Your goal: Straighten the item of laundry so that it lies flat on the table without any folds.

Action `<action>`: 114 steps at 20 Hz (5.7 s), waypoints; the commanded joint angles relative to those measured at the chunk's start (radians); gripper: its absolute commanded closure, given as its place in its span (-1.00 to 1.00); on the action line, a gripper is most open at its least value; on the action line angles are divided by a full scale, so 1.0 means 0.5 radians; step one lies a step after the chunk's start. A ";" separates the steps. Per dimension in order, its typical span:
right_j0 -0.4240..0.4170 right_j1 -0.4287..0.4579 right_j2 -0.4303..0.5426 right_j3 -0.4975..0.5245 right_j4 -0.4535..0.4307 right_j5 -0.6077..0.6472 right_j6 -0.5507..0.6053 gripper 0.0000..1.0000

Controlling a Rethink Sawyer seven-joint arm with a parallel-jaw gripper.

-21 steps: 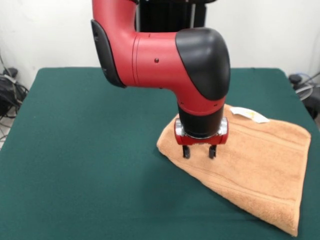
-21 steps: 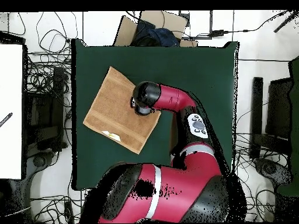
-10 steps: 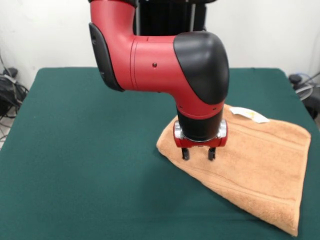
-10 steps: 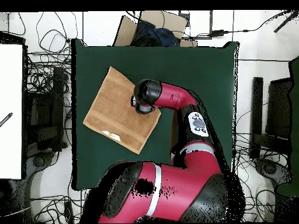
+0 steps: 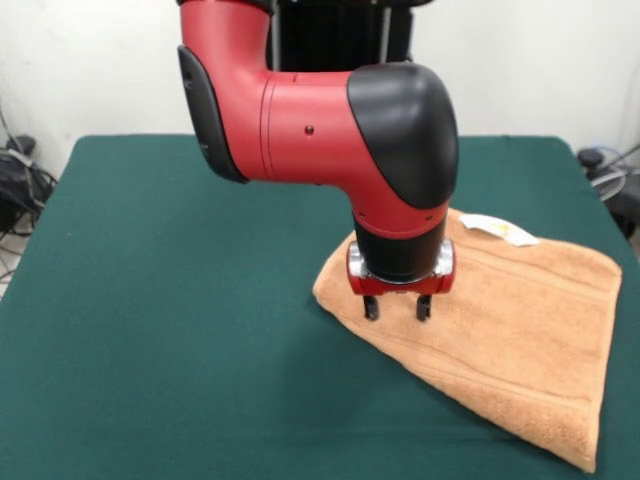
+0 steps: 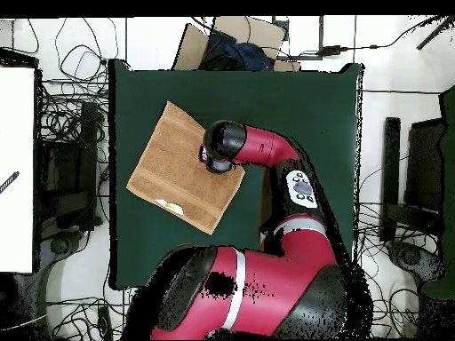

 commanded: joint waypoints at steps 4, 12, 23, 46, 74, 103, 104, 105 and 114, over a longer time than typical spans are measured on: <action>-0.009 0.046 0.163 -0.004 -0.126 -0.059 -0.083 -1.00; 0.007 0.030 0.143 0.018 -0.122 -0.103 -0.028 1.00; 0.014 -0.050 0.136 0.061 -0.110 -0.057 -0.016 1.00; -0.230 -0.266 0.190 -0.017 -0.181 0.480 -0.335 1.00; -0.290 -0.147 0.304 -0.251 -0.269 0.680 -0.417 1.00; -0.627 -0.335 0.408 0.056 -0.498 0.526 -0.495 1.00; -0.628 -0.334 0.419 0.115 -0.489 0.467 -0.450 1.00; -0.628 -0.333 0.431 0.173 -0.480 0.409 -0.404 1.00; -0.486 -0.401 0.369 0.529 -0.417 -0.021 0.092 1.00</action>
